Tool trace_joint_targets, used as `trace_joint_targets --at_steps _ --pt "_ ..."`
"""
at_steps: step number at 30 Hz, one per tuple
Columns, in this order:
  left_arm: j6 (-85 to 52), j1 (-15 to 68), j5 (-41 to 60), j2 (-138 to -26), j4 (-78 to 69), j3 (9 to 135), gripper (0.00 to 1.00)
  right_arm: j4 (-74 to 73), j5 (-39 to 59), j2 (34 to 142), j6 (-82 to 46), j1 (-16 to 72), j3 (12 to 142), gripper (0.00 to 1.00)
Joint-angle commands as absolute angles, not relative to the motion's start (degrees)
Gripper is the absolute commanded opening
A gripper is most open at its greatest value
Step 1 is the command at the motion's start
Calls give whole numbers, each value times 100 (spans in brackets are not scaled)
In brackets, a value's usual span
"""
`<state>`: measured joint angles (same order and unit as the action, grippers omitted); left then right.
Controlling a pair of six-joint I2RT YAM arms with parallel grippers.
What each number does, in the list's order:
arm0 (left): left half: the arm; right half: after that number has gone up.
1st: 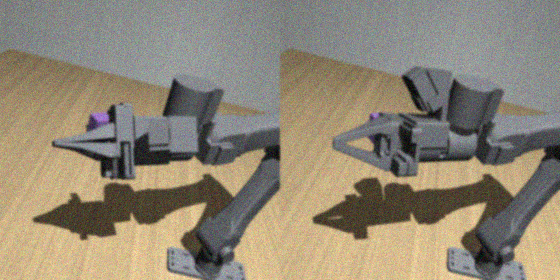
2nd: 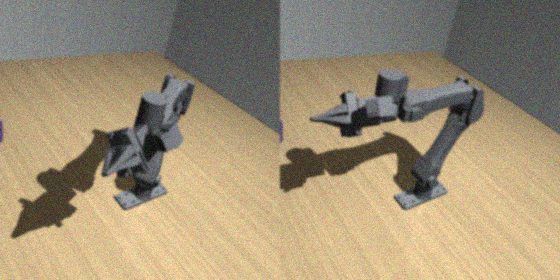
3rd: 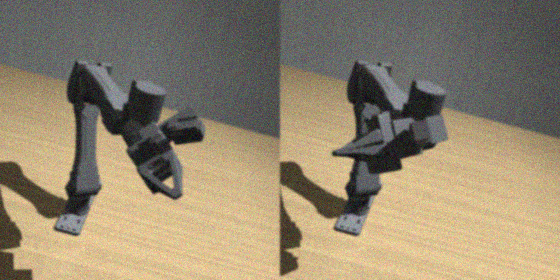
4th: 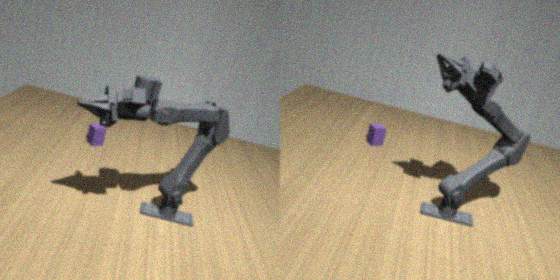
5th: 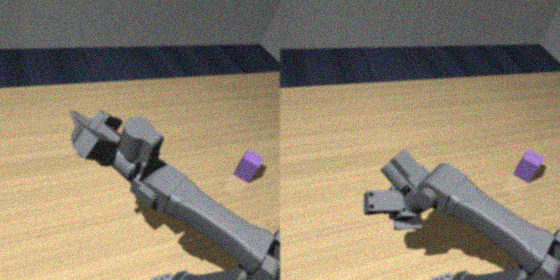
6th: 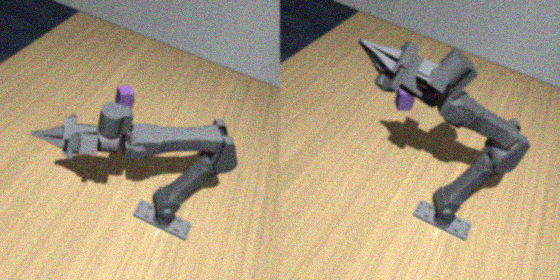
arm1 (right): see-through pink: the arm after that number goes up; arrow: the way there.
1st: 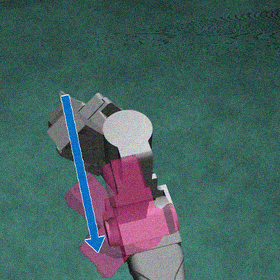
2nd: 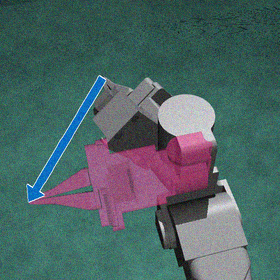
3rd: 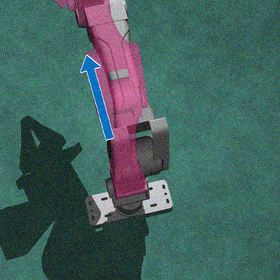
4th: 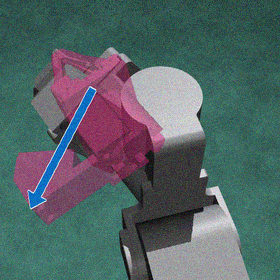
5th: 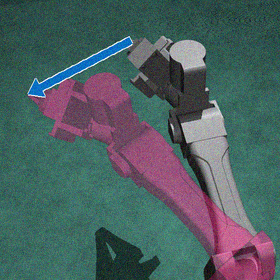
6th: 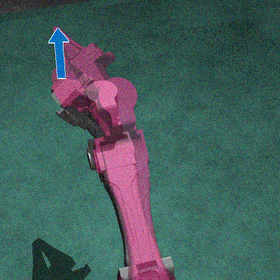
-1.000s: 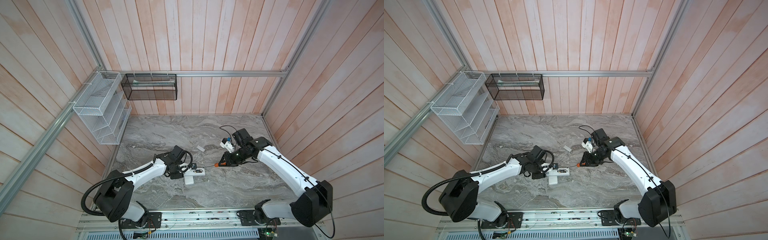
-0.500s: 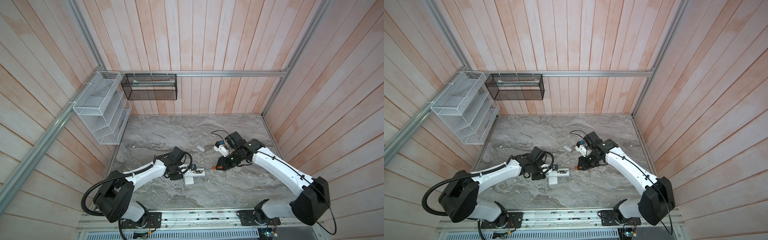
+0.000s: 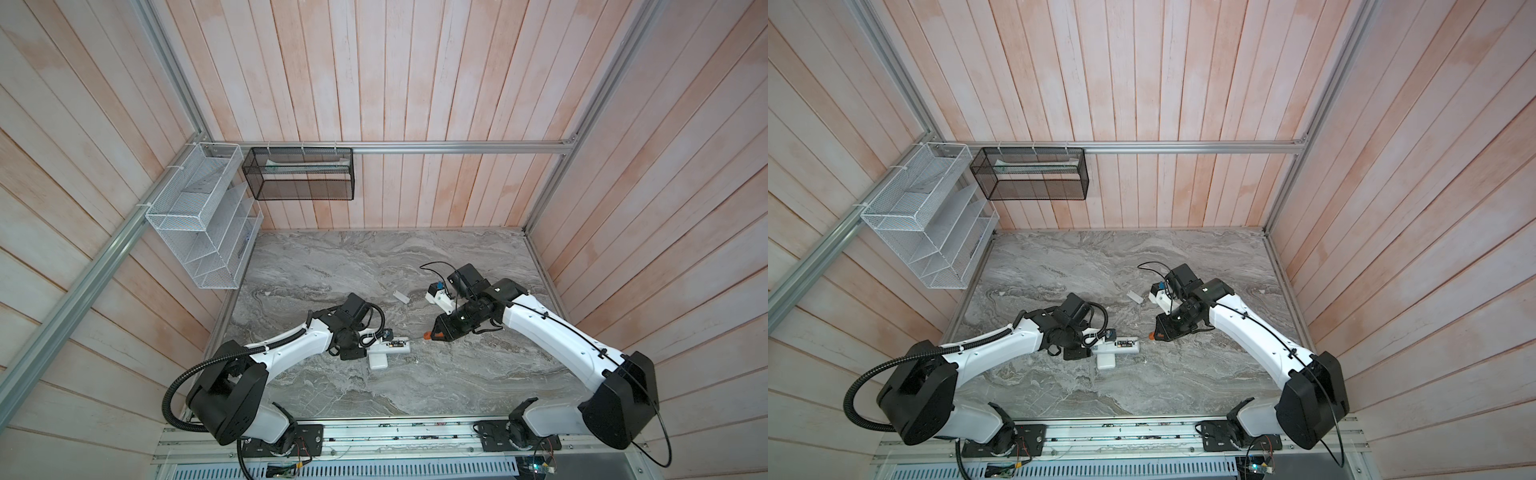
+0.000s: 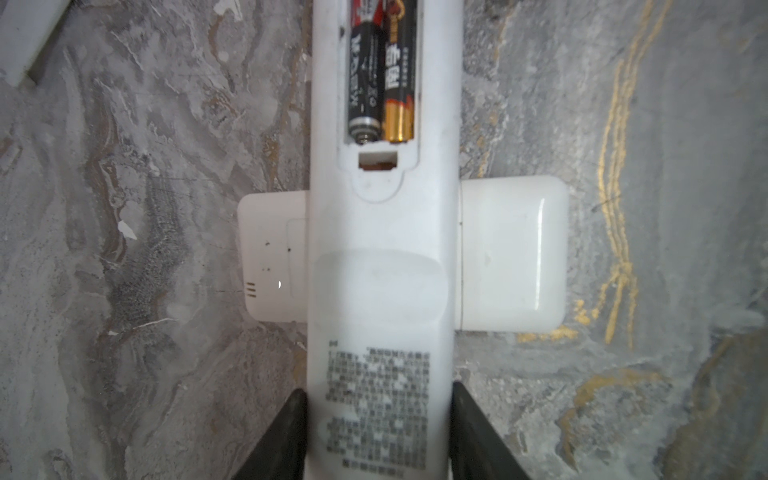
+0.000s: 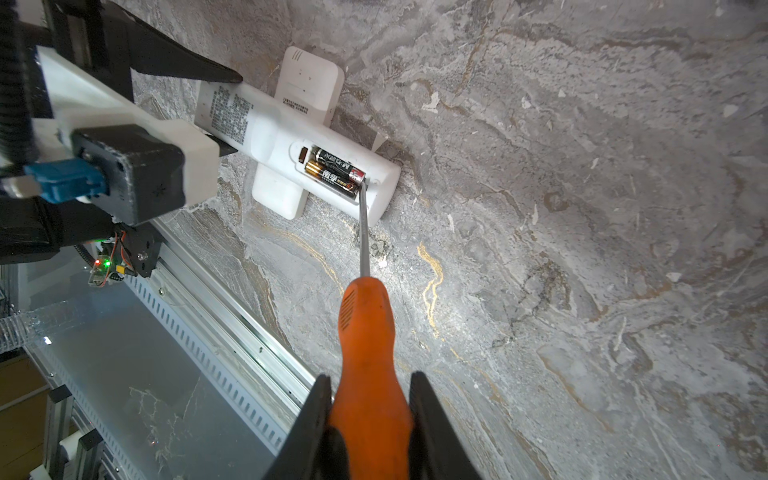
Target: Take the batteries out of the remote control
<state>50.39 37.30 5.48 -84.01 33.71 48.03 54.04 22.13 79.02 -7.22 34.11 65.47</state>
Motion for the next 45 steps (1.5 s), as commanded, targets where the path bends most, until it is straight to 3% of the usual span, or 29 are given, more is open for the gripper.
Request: trace_joint_targets --at_steps 1,21,30,45 --pt "5170 3762 455 -8504 3551 4895 10 5367 2234 7939 -637 3508 6377 0" --pt "5144 3832 474 -8568 3551 4944 8 4371 3256 7623 -1266 3551 6318 0" --pt "5188 3838 275 -8560 3586 4957 6 5444 2492 7717 -1336 3391 6676 0" --pt "5312 3897 150 -8575 3647 5036 5 5472 2534 7539 -1169 3377 6384 0"
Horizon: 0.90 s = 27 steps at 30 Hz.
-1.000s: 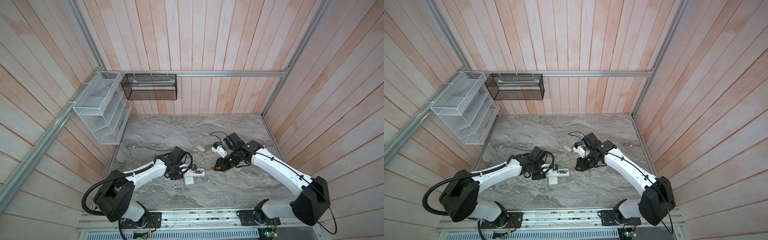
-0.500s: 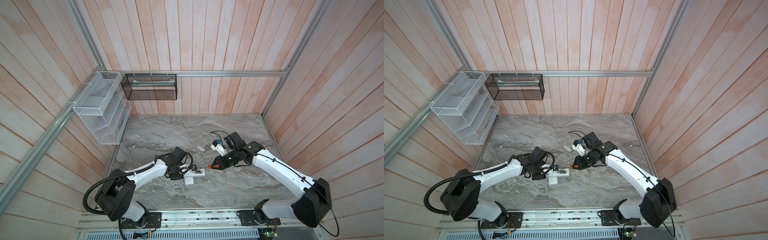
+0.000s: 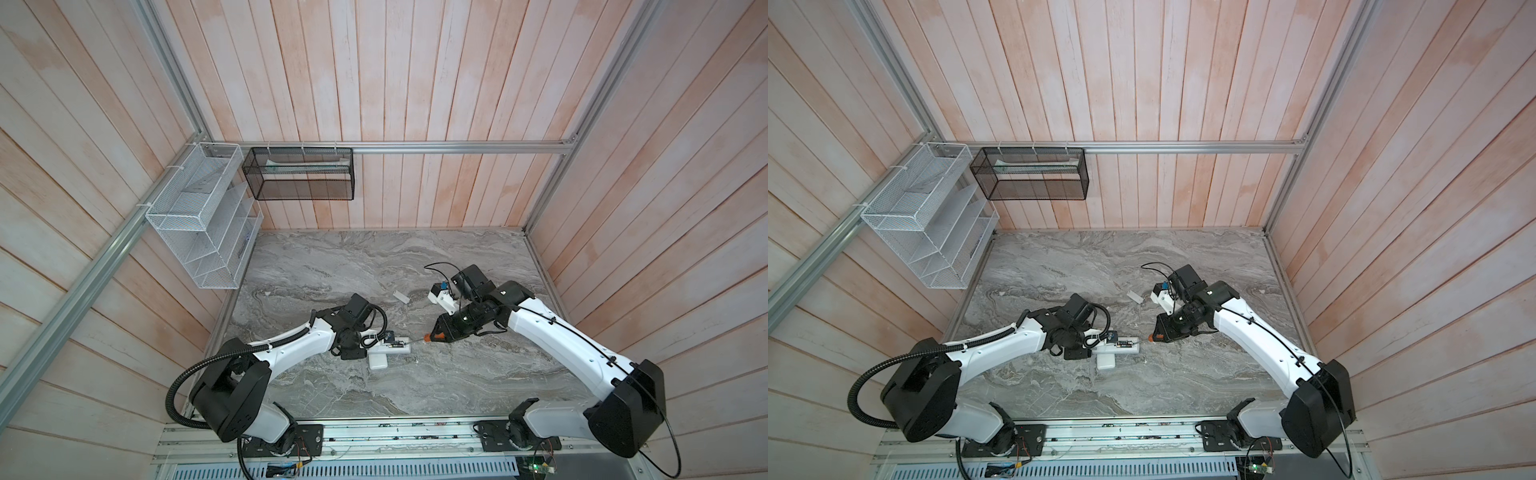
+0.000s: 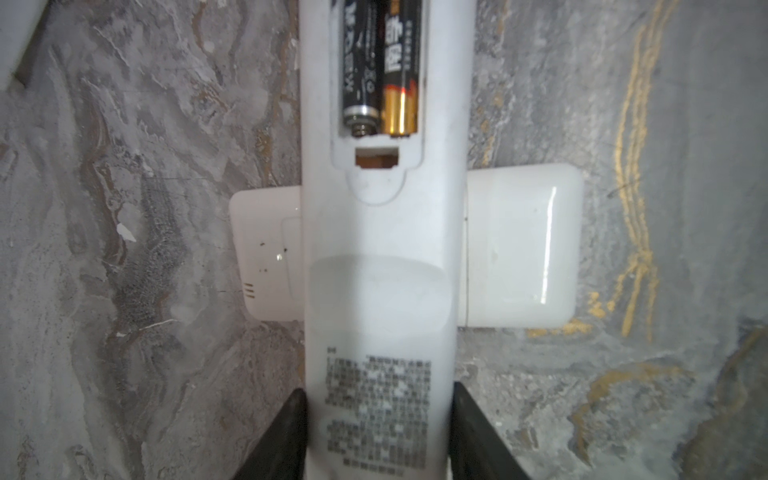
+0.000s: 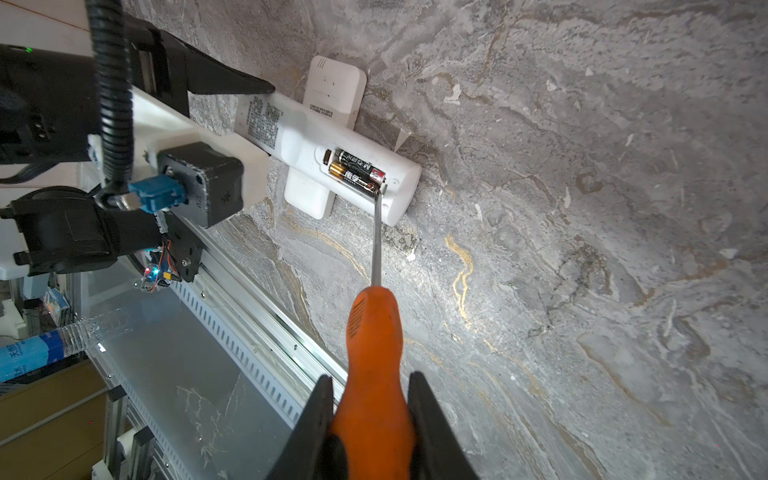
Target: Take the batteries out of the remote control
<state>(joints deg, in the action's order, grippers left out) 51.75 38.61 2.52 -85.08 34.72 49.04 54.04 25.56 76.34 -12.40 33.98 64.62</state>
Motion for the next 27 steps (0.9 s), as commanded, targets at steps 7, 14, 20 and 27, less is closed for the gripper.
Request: trace_joint_targets --at_steps 7,14,20,27 --pt "5309 3937 148 -8585 3637 5014 5 5274 2551 7668 -1178 3382 6313 0" --pt "5351 3963 156 -8582 3656 5000 5 5050 2532 7802 -1195 3375 6276 0" --pt "5378 3964 180 -8582 3665 5015 4 4844 2663 7857 -1162 3380 6172 0" --pt "5414 3974 237 -8654 3663 5054 4 4472 2972 7805 -1118 3570 6039 0"
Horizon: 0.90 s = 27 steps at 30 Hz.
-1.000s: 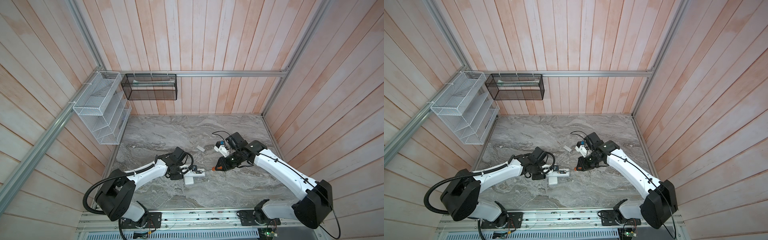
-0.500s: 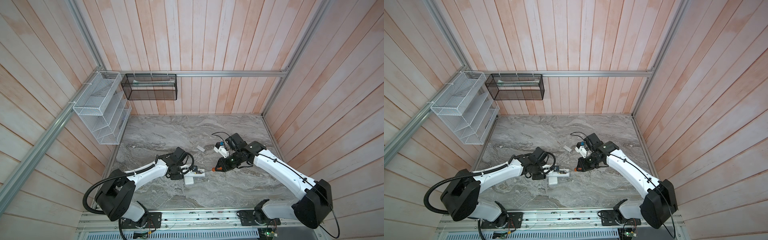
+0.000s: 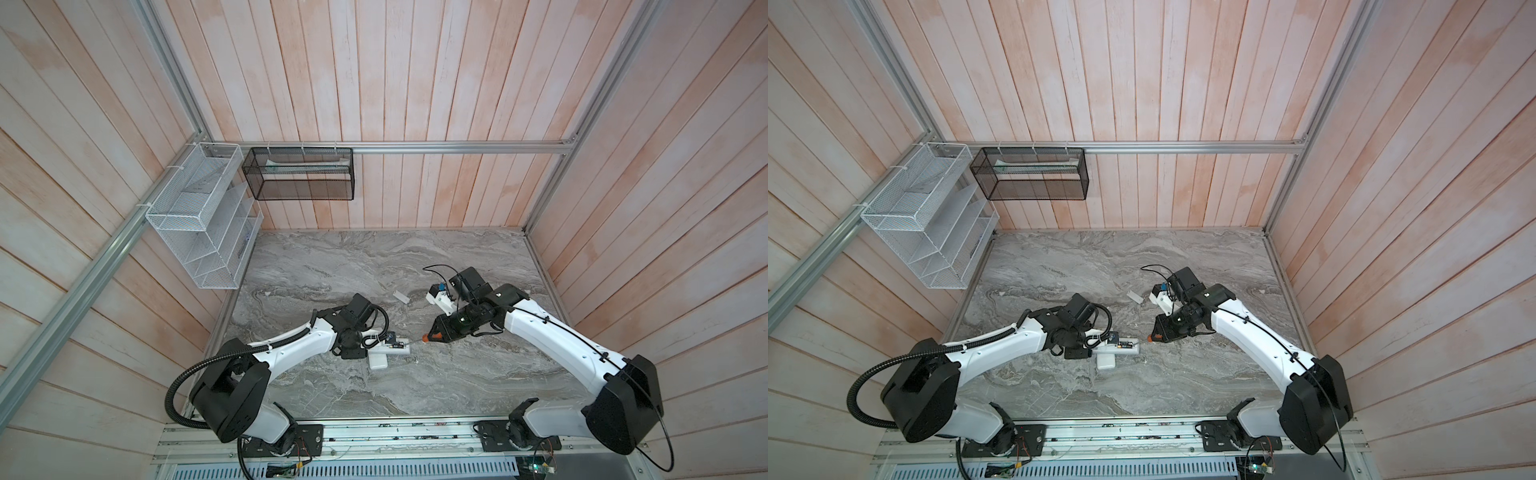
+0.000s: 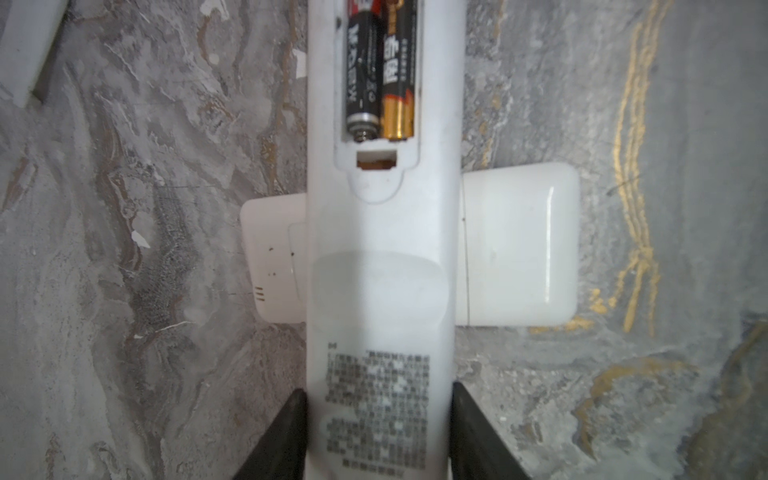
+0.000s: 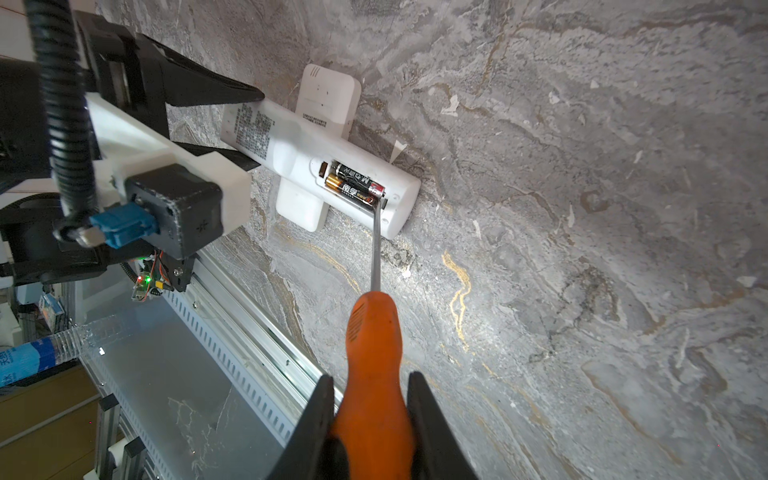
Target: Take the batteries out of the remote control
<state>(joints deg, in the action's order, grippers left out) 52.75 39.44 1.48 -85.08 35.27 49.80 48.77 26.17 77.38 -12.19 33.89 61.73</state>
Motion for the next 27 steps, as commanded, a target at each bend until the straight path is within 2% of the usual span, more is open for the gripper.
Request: trace_joint_targets --at_steps 1,10,18,27 --pt "5414 3973 237 -8657 3657 5069 3 4449 2960 7813 -1117 3598 6023 0" --pt "5420 3982 180 -8707 3674 5097 3 4278 3080 7698 -1128 3660 5901 0" --pt "5409 4016 105 -8758 3663 5098 0 3214 4119 7246 -1727 3689 5480 0" --pt "5403 4026 105 -8841 3645 5123 0 2699 4317 6540 -1643 3718 4966 0"
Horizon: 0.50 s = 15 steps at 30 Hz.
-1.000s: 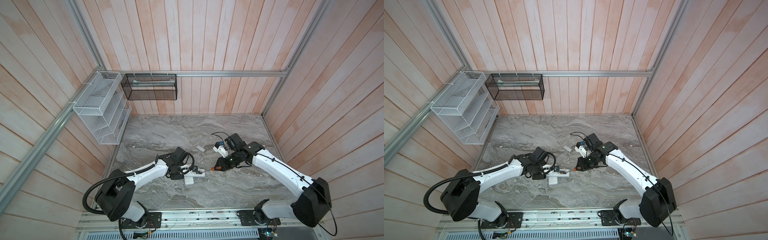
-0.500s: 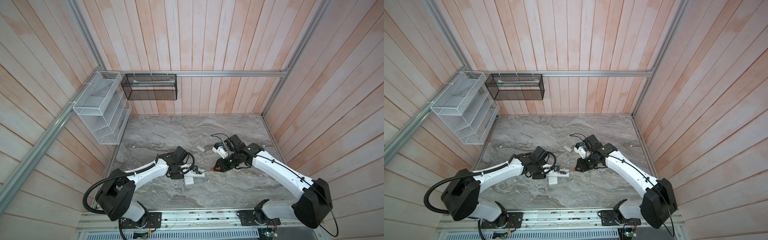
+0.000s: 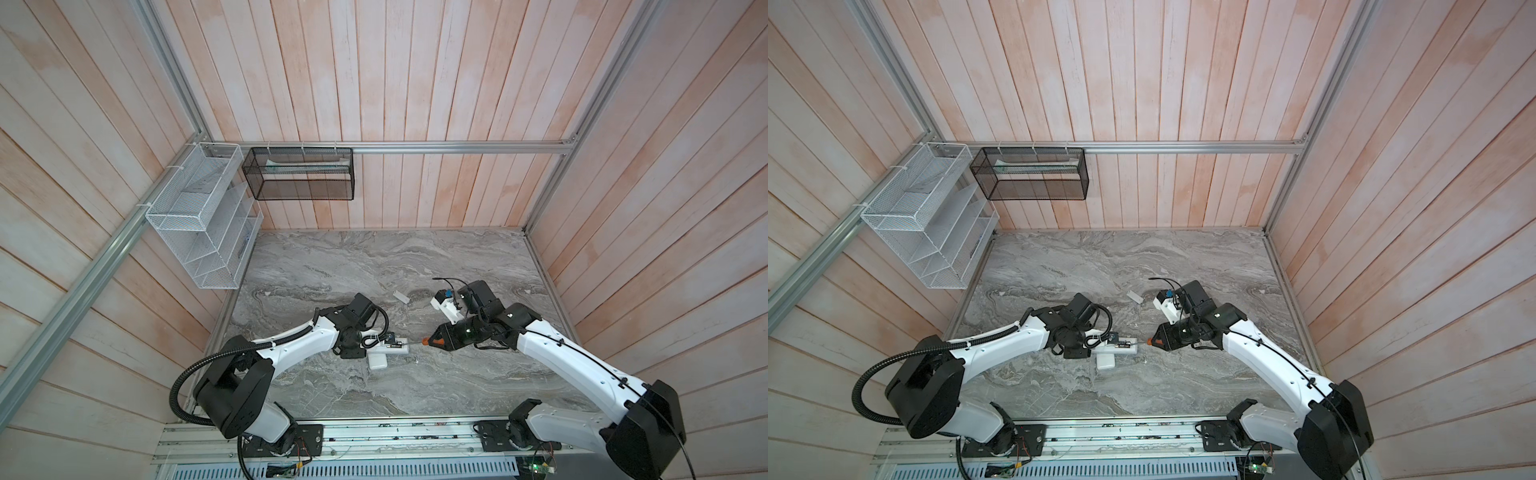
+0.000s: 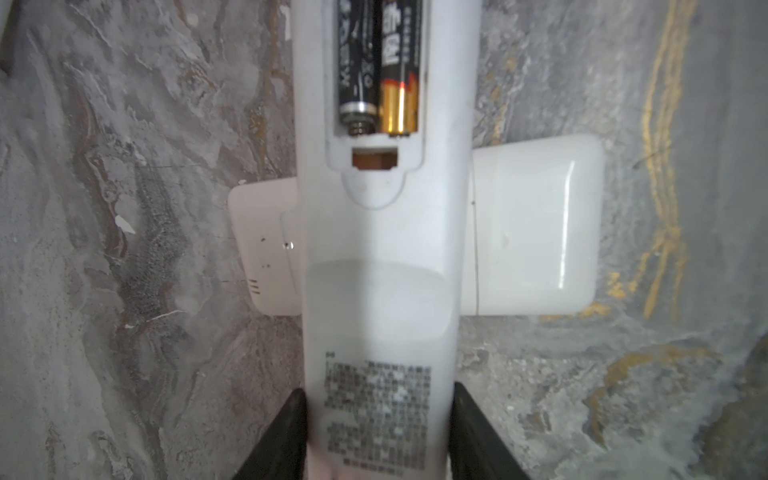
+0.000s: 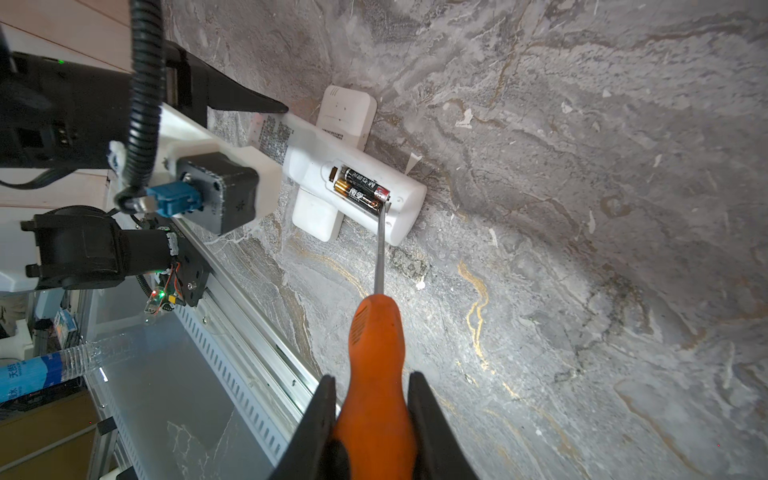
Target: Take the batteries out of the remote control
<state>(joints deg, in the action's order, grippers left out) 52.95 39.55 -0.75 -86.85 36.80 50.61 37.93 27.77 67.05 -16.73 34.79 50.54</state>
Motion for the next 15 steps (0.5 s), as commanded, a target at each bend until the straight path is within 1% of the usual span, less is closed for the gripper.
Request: trace_joint_targets --at_steps 1,9,15 --pt "5403 4025 105 -8847 3643 5137 0 2652 4349 6486 -1626 3722 4911 0" --pt "5371 4036 105 -8910 3673 5233 0 2335 4493 6242 -1564 3724 4591 0" --pt "5353 4052 106 -8940 3689 5350 0 2114 4560 6288 -1612 3712 4500 0"
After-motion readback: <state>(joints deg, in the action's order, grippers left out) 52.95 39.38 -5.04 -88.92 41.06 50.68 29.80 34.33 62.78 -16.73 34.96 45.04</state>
